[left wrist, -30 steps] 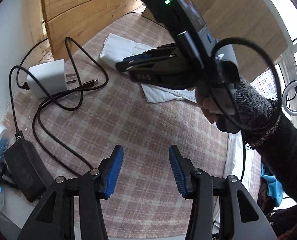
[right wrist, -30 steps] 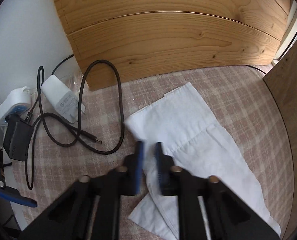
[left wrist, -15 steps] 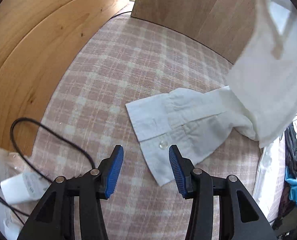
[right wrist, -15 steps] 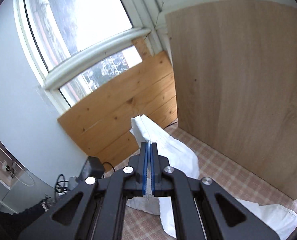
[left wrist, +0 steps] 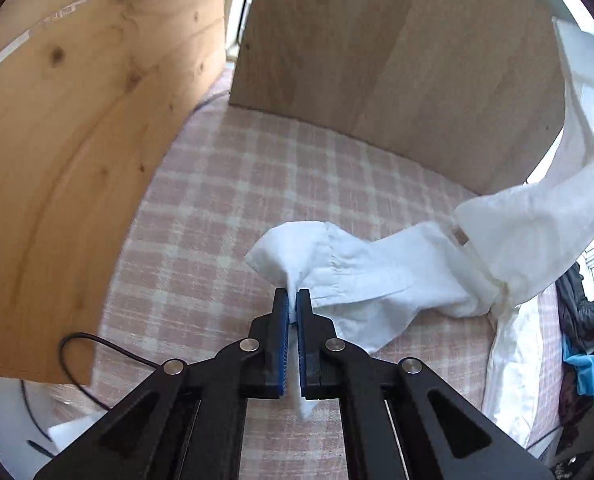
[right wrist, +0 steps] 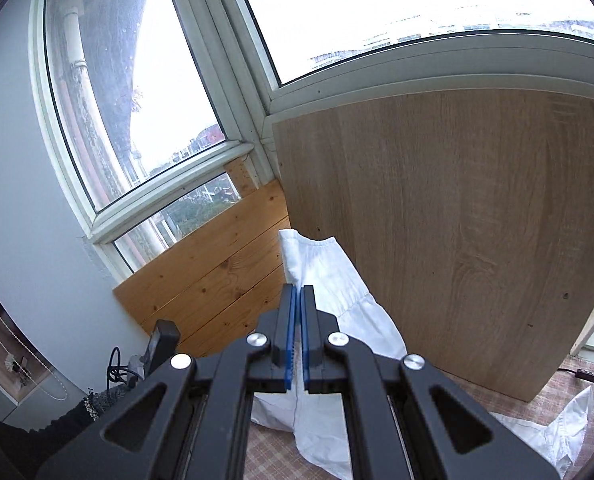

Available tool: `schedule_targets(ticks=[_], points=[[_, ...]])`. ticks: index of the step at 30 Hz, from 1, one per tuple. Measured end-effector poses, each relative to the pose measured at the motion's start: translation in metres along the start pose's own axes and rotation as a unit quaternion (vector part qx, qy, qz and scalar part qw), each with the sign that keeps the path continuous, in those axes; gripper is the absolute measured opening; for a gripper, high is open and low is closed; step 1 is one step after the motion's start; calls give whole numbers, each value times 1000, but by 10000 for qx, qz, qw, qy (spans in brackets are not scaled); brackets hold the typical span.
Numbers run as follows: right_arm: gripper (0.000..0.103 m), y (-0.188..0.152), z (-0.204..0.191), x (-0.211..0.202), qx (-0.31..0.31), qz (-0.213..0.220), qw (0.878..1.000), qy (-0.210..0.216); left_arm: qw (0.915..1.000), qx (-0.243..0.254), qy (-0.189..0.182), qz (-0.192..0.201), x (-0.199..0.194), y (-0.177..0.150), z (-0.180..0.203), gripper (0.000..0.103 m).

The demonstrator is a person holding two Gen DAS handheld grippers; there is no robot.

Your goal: Fold clothes

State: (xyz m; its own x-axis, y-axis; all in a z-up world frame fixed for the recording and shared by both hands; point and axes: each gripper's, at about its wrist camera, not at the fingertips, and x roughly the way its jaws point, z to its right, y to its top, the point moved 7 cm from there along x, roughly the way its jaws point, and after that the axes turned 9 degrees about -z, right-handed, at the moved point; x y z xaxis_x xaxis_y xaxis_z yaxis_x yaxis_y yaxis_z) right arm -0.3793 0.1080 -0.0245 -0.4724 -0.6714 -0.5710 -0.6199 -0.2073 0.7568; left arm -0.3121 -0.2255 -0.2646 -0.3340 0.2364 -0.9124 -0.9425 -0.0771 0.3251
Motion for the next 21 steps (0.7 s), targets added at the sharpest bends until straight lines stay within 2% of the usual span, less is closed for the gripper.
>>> schedule_targets(ticks=[2,7,12,13,15,18,20,21], points=[[3,-4,-8,6,-111,-42,9999,73,9998,110,151,97,-19,8,-6,3],[3,-24,-35,46,-284,-417,9978,441,9945,315,942,-322,-4,15,-30,3],[3,-55,-75,106,-484,-957,9902,889,9900,67,1143,-823,37,1,-55,5],[3,-61,-82,121,-488,-1083,9880,985,9889,28,1217,-857,40,-2,-58,6],[3,-73,-99,154,-502,-1316,9829,1184,9854,-46,1465,-861,41,-6,-63,16],[9,-110,-121,213,-324,-2335,9590,1570,9825,-218,1712,-698,22,-11,-71,24],[12,-135,-136,252,-194,-3026,9354,1820,9820,-316,1775,-558,1,-20,-74,26],[12,-144,-139,258,-70,-3264,9250,1944,9823,-272,1785,-497,-8,-26,-71,26]])
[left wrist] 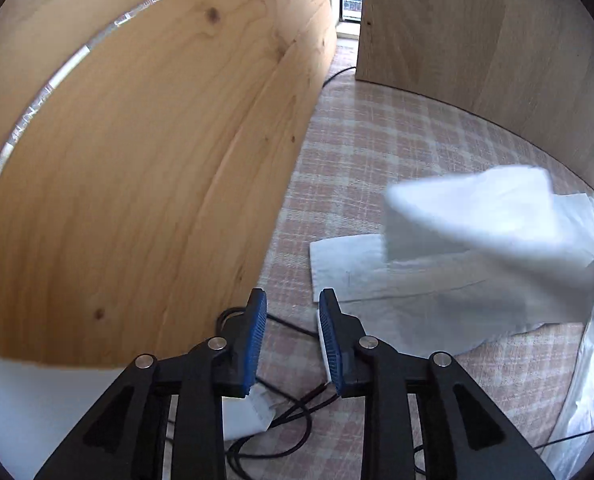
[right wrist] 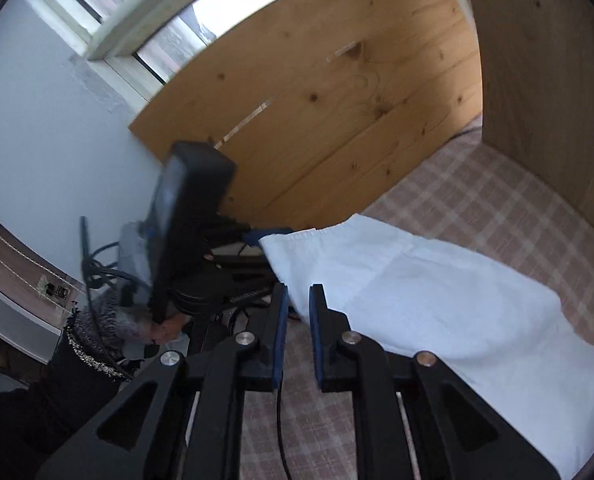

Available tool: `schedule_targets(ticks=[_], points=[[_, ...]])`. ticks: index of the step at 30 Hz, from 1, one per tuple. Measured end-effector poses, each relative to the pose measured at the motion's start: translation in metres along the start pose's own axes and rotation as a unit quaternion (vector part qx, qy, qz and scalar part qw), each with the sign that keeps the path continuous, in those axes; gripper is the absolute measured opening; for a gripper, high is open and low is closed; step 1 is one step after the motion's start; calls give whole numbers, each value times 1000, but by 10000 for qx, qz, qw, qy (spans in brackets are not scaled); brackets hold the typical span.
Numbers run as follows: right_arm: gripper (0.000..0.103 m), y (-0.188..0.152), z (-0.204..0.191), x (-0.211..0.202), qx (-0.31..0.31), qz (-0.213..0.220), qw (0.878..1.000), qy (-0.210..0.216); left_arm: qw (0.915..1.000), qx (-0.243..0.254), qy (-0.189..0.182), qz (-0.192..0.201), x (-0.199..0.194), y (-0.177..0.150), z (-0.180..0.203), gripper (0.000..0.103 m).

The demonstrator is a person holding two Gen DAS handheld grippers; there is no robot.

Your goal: Fold clothes

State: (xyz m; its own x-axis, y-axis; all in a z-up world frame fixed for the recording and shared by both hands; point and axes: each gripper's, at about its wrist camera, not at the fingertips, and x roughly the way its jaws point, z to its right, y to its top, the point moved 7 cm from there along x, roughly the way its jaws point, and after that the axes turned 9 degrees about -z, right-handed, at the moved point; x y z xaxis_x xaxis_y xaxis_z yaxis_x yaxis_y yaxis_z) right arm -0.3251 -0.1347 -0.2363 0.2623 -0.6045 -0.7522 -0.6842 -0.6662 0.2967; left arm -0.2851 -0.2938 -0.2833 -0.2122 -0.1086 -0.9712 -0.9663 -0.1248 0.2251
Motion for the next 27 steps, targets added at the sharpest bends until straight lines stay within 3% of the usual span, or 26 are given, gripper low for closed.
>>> schedule_targets(ticks=[2,5,10,14,17,20,24,27], points=[[16,-7,-3,-7,-42,75,9995,294,9999,87,3,114,-16,-14,2,29],[37,-21,11,-47,19,611,9981,85,9994,186,-216,177,-25,-20,8,29],[38,-58,65,-109,611,971,9919,-551,9977,524,-413,123,-7,-12,40,30],[38,-106,111,-136,1142,908,9826,-1154,9941,973,-461,-163,20,-19,70,31],[38,-141,129,-133,1389,706,9789,-1320,9926,1082,-489,-266,28,-25,81,31],[38,-154,136,-118,1357,553,9762,-1598,9930,1063,-450,-249,27,-22,79,31],[38,-146,118,-77,485,81,9753,-2154,9929,1091,-368,-312,27,-23,73,31],[38,-137,105,-47,-249,-241,9651,-2594,9924,1087,-386,-433,37,-22,69,32]])
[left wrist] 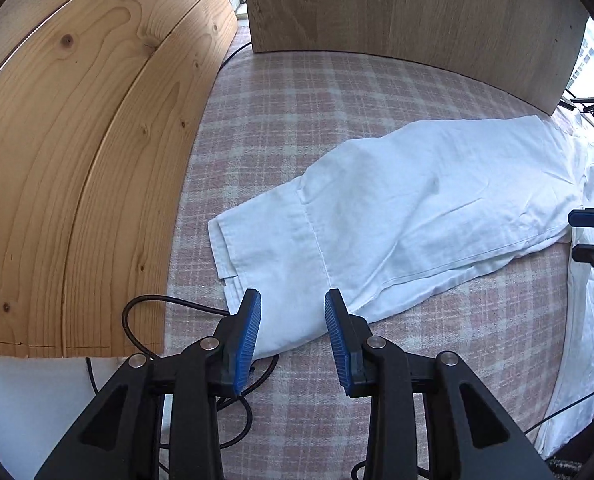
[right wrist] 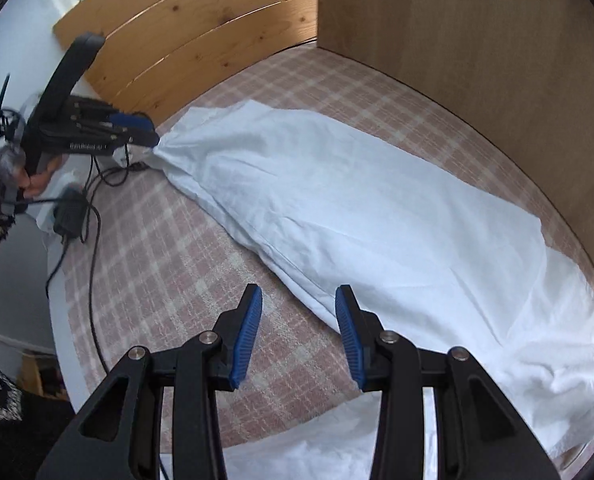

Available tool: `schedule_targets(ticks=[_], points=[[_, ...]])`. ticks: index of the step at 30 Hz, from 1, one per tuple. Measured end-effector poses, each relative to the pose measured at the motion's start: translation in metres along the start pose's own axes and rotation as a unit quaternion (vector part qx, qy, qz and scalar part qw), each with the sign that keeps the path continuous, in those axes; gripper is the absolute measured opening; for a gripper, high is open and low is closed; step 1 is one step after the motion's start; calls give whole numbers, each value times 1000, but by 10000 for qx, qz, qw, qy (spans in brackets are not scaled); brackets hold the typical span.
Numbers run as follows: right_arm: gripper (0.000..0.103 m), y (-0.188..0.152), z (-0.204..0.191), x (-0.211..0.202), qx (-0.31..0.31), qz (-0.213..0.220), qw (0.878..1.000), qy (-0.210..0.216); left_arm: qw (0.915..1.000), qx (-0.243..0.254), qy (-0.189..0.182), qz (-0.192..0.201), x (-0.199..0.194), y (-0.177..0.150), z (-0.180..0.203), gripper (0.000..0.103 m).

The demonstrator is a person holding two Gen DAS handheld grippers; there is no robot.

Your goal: Fold clothes

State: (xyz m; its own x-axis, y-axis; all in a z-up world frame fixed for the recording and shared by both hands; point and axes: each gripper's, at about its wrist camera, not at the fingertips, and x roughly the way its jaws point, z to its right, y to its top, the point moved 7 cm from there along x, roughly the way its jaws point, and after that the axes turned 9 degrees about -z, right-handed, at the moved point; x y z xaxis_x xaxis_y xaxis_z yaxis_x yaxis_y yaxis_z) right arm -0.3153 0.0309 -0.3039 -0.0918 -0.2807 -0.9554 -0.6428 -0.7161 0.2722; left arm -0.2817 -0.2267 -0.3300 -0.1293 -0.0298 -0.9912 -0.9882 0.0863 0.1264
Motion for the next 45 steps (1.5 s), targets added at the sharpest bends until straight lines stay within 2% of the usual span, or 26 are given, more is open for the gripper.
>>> schedule_targets(ticks=[4,7,8,9,13,17,19,21,23,26,31,32,33,38,41,45], points=[[38,15,-9,22,-482,-95,9971,-576,9993,-6,261,-251,19,1,-6,32],[36,17,-9,33,-734,-291,9943,-721,9989,9,274,-377,29,1,-8,32],[25,16,-9,36,-823,-346,9931,-759,9988,13,280,-393,30,1,-9,33],[1,14,-7,37,-872,-417,9924,-759,9988,12,289,-404,31,1,-10,34],[0,11,5,13,-945,-454,9911,-819,9982,40,409,-445,32,3,-16,41],[1,14,27,-23,-615,-265,9959,-613,9978,83,496,-422,25,3,-22,39],[6,17,21,-26,-662,-50,9958,-628,9986,41,423,-323,15,4,-24,39],[24,19,1,-15,-923,-91,9946,-471,9993,26,292,-219,5,6,-27,39],[28,22,-18,-1,-1201,-188,9917,-422,9995,38,249,-209,2,7,-28,39],[28,32,-33,24,-1426,-367,9872,-614,9995,65,226,-233,2,7,-27,39],[28,43,-33,52,-1507,-678,9847,-551,9991,-1,174,-378,20,5,-23,39],[23,43,-32,58,-1514,-750,9838,-593,9990,-29,187,-395,22,4,-24,39],[4,44,-30,59,-1499,-786,9838,-583,9989,-50,206,-411,24,4,-24,39],[3,44,-29,20,-1466,-582,9874,-159,9984,-84,234,-506,30,2,-30,40],[2,40,-27,10,-1385,-637,9883,17,9982,-105,267,-518,29,2,-31,40],[3,34,-30,30,-1449,-836,9856,-238,9987,-155,253,-407,17,5,-31,39]])
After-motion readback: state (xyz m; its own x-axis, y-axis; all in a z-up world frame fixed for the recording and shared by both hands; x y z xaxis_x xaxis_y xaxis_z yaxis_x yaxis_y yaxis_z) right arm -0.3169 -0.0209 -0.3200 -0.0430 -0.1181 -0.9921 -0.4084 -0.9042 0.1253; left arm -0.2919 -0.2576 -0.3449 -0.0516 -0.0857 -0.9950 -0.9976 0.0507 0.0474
